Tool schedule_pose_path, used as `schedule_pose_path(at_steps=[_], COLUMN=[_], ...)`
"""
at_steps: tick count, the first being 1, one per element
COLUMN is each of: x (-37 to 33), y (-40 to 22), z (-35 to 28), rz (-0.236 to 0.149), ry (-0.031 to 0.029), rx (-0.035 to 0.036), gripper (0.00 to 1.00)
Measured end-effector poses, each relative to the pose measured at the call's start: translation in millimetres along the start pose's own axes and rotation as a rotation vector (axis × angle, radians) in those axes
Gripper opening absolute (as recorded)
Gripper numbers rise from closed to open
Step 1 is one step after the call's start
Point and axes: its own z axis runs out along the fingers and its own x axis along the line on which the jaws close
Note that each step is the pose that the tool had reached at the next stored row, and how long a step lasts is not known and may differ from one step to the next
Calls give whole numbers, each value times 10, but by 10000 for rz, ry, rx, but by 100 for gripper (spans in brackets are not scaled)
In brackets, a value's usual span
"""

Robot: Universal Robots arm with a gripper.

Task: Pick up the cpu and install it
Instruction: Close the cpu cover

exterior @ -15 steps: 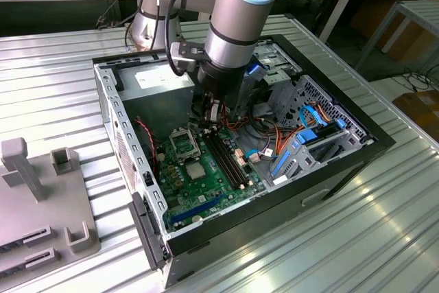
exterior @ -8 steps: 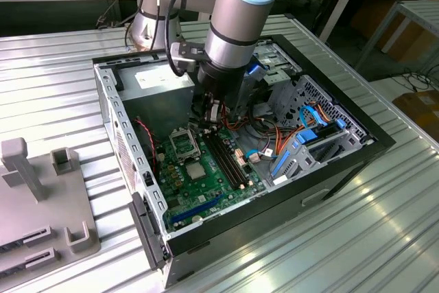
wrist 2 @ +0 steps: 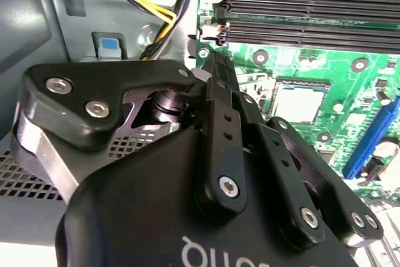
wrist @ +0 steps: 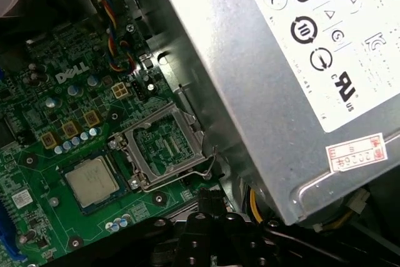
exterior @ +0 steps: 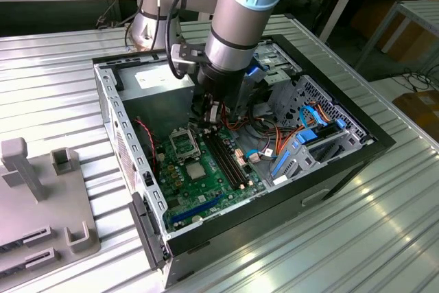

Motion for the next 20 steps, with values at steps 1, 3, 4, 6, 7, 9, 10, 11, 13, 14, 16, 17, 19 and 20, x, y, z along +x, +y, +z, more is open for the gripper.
schedule_pose_path(at_steps=[1, 3, 4, 6, 7, 9, 10, 11, 13, 14, 16, 17, 19, 20], x=[0, 1, 1, 2, 3, 3, 6, 13, 40, 61, 104, 121, 163, 176], y=[-2, -3, -4, -6, -7, -9, -10, -13, -27, -38, -60, -69, -90, -97], z=[11, 38, 52, 76, 84, 105, 107, 108, 114, 119, 127, 130, 138, 151], rz=[-1, 2, 1, -3, -4, -12, -15, -20, -28, -31, -36, -39, -49, -53], ry=[-31, -69, -83, -143, -177, -334, -451, -579, -793, -859, -992, -1071, -1325, -1413], rx=[-16, -35, -42, -74, -91, -170, -229, -294, -403, -436, -504, -544, -673, -717], gripper=[11, 11, 11, 11, 11, 11, 11, 11, 11, 11, 11, 11, 11, 11])
